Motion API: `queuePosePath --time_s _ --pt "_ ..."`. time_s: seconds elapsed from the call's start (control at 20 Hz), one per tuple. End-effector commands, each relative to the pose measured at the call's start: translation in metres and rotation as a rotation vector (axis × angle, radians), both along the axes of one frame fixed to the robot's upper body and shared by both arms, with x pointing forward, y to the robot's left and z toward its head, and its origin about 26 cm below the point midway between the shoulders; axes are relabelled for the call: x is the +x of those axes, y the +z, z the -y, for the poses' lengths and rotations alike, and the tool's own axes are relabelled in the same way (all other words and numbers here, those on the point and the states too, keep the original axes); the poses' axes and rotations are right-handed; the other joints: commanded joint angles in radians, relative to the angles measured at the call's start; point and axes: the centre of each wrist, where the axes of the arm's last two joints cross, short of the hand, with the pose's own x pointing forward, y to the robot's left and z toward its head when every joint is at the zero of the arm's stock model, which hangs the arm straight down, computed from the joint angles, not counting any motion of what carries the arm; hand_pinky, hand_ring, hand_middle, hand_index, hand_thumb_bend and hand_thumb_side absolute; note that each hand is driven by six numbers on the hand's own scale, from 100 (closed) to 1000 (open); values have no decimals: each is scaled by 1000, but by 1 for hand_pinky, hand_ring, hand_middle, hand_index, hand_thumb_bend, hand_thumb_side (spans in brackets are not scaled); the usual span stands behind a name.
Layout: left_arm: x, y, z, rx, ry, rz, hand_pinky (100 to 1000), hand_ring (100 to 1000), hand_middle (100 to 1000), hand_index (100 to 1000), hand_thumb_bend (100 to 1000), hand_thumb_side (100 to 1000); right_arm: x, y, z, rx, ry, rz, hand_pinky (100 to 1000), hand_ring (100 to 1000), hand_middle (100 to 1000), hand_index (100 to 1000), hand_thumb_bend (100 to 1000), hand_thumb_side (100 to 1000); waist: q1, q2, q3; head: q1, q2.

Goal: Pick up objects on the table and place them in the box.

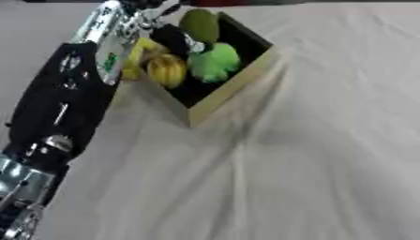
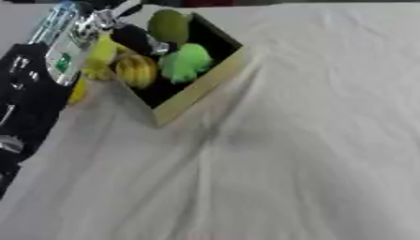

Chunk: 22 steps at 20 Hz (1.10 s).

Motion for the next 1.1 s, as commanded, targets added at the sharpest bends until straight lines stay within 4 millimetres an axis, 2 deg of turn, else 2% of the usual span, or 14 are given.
queuePosePath --time_s 0.05,0.15,0.3,0.7,0.85,1.1 --pt "-11 34 -18 -15 12 77 821 815 823 960 508 486 -4 8 1 -33 -10 27 911 915 680 784 100 483 -1 -27 4 -8 1" --pt "-16 43 -29 4 23 87 824 816 823 957 507 481 -5 8 2 -36 -17 26 910 914 680 784 100 482 2 -30 10 -13 4" --pt "-21 50 -58 27 55 76 826 817 822 943 515 482 -6 7 4 -43 -29 24 910 914 680 784 100 482 9 -33 21 -25 9" --pt "-42 48 -126 40 117 -2 829 822 821 923 534 464 -7 6 6 -48 -47 23 911 914 681 784 100 481 17 -33 37 -46 4" --pt "-47 40 -140 60 125 -65 829 823 818 913 549 454 -7 6 7 -48 -50 26 911 914 681 784 100 481 15 -31 36 -48 1" --pt "-50 27 -152 91 125 -167 825 823 815 904 576 461 -7 6 7 -49 -53 29 911 914 680 784 100 484 10 -27 35 -47 0"
